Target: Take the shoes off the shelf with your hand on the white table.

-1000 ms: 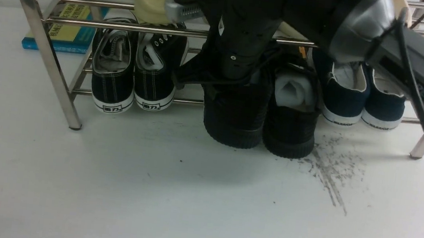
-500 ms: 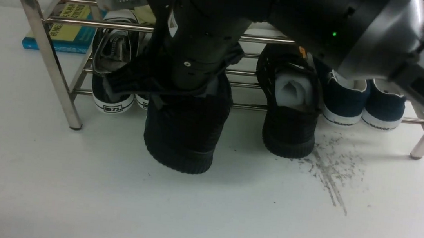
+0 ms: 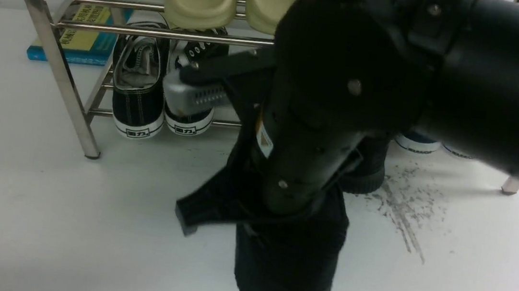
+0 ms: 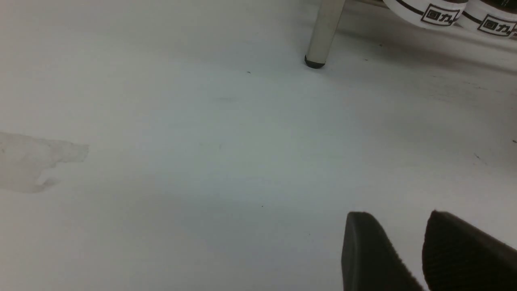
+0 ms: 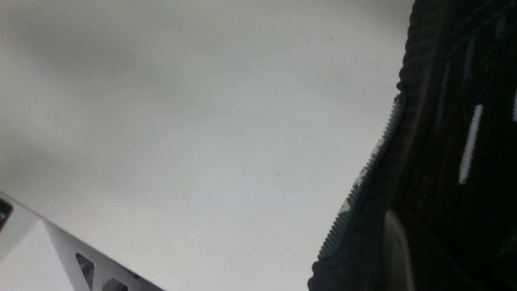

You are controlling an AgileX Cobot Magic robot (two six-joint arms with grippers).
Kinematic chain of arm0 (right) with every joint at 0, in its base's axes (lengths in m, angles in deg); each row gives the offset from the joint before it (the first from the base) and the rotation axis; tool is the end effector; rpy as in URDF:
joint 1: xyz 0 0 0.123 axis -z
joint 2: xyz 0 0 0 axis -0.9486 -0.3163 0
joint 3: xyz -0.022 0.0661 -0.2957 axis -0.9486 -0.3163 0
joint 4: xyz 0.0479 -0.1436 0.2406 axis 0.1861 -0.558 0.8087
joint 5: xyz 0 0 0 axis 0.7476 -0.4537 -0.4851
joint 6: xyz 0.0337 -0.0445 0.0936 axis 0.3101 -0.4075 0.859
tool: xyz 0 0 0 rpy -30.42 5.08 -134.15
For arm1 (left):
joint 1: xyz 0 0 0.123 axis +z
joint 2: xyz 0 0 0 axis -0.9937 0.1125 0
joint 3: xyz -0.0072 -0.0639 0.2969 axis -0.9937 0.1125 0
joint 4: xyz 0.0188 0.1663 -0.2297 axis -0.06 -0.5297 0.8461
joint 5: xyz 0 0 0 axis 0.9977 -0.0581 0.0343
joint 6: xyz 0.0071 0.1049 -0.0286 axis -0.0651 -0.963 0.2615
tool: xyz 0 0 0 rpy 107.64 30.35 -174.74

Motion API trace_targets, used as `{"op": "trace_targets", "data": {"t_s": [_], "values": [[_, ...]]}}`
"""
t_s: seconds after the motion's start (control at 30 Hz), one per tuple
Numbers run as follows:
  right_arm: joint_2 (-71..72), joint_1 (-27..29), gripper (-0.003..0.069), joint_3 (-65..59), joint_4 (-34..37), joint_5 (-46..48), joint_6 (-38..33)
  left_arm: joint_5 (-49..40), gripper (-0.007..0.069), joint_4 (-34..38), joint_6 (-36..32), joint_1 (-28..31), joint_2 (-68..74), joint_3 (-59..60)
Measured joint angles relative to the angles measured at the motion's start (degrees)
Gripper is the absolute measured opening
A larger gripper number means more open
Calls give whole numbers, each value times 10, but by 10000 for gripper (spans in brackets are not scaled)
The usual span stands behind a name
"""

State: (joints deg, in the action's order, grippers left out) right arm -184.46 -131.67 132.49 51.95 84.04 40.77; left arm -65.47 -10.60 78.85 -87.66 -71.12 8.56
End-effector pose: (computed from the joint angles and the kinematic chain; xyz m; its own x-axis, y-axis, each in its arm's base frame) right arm 0.2107 0.3535 0.3388 -0.8429 -0.4356 -0.3160 -0.4918 0.8618 0.1238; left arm 0.0829 -0.0009 0.1674 -0.3052 -0.1864 -0.9339 -0.0368 0.9822 -0.1840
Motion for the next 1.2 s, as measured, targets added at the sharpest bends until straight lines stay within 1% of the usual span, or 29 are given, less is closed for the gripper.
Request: {"op": "trace_targets", "data": {"t_s": [0.13,0.17,0.23,0.33,0.4,0.43,0.47,0.63,0.73,0.9,1.0,1.07,1.2], "values": [[-3,-35,10,-62,-40,-10,63,0,242,0,0,0,0,0],[-3,-38,10,-64,-40,-11,66,0,242,0,0,0,0,0],[-15,-48,13,-99,-70,-19,117,0,242,0,0,0,0,0],[-29,-51,13,-125,-104,-58,173,0,242,0,0,0,0,0],[-39,-51,14,-130,-121,-88,199,0,242,0,0,0,0,0],[-41,-51,15,-130,-124,-91,201,0,242,0,0,0,0,0],[-49,-51,16,-132,-133,-116,215,0,242,0,0,0,0,0],[-73,-51,18,-135,-146,-163,225,0,242,0,0,0,0,0],[-84,-51,20,-135,-156,-167,224,0,242,0,0,0,0,0],[-93,-50,21,-135,-166,-184,191,0,242,0,0,0,0,0],[-93,-50,21,-135,-166,-193,184,0,242,0,0,0,0,0],[-93,-50,22,-135,-167,-195,187,0,242,0,0,0,0,0],[-97,-50,22,-135,-172,-200,216,0,242,0,0,0,0,0]]}}
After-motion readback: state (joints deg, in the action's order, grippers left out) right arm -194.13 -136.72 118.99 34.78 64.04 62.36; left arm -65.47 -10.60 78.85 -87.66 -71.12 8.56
